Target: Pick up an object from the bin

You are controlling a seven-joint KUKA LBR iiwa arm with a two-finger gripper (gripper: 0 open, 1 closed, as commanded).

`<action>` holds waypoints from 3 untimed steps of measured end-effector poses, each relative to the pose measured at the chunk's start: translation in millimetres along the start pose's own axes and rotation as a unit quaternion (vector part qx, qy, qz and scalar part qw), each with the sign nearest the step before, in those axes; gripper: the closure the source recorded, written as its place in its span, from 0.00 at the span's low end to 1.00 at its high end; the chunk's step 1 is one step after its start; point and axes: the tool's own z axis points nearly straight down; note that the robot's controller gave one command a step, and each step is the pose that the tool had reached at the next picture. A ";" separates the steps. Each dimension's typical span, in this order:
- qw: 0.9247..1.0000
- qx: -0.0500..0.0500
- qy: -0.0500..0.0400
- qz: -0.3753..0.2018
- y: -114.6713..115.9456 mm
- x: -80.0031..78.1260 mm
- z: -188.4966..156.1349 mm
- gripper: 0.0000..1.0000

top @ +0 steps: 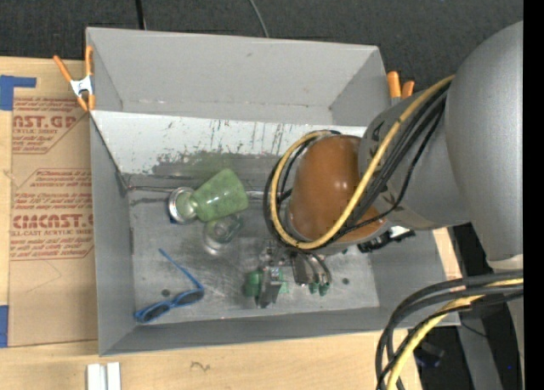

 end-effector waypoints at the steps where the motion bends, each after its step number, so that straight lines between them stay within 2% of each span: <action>1: 1.000 0.000 0.000 0.000 0.6 -0.4 -29.6 1.00; 3: 1.000 0.000 -0.001 0.000 1.5 -1.7 -84.8 1.00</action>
Offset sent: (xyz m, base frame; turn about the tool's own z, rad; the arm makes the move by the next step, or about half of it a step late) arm 0.0000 0.0001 0.0286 0.0000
